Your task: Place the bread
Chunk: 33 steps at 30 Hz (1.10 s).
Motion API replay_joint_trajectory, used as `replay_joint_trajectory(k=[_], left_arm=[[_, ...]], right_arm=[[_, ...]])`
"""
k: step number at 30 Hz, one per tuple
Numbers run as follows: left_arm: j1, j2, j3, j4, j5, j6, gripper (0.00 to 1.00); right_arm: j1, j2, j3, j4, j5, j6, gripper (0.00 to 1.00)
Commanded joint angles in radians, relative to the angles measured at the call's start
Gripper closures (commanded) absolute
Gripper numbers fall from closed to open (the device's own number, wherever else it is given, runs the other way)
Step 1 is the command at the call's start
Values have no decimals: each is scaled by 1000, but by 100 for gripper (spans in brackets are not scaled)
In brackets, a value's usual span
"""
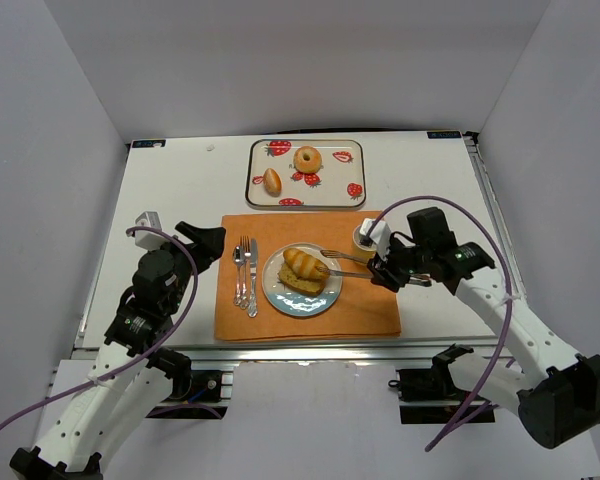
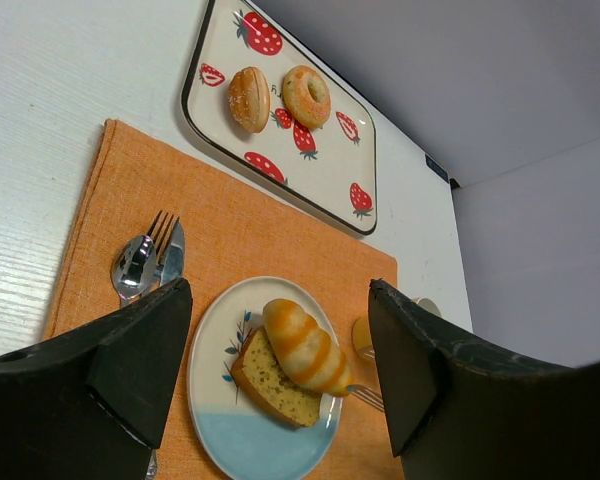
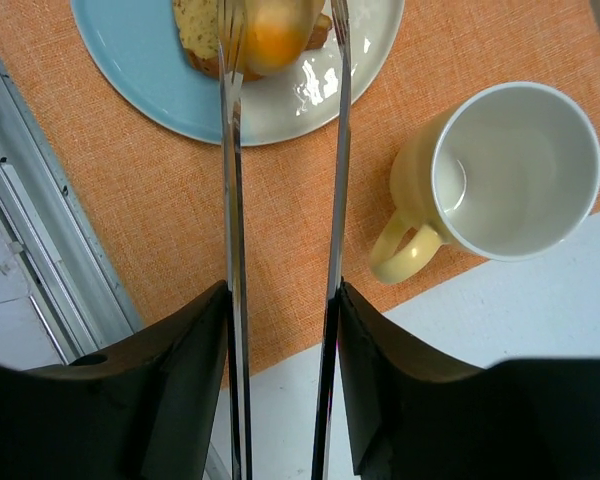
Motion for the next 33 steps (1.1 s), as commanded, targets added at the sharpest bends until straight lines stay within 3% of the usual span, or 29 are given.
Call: replay_joint_trajectory(k=[1,9,14,16,18,19,20,21,22,23,25,27,28,29,32,33], left_arm=[[-3,3,-4,-5,2,0,20],[-3,-3,-10,-2,4,-3,20],[-3,1,-6,1,12,0,24],[-3,7,-4,1,18,3,33],[-3,10,-6,9,33,5,56],[-3,13,-7,12,39,5,79],[-3,15,-9,13,44,2,90],[-3,16,-12,13,48,-3,99],[-3,19,-10,12,52,-4,100],[-3,26,-10,10,56,-4,100],[-3,32,-10,7,62,-4,100],[-3,49,-10,6,68,-1,92],[-2,56,-7,-1,71,0,84],[-3,65,-6,-4,75,3,66],[-2,98,-1,-10,90,11,39],[-3,110,-1,-7,96,14,35]], right_arm=[[6,-41,20,-9,-18,-12,49],[6,-98,26,-33,-33,-34,49],[5,-45,97,16,-64,44,58],[5,-20,140,48,-67,95,65],[6,20,173,74,-53,132,70],[3,32,207,100,-43,153,77],[-12,56,224,118,-17,202,81],[-29,70,241,135,-6,228,84],[-50,84,279,169,9,256,92],[-119,116,298,183,10,328,99],[-211,155,327,209,-3,391,100],[-340,199,325,273,25,452,100],[-371,210,310,301,75,460,100],[-435,227,257,336,98,465,100],[-537,270,128,479,168,454,100],[-557,287,99,529,181,446,97]])
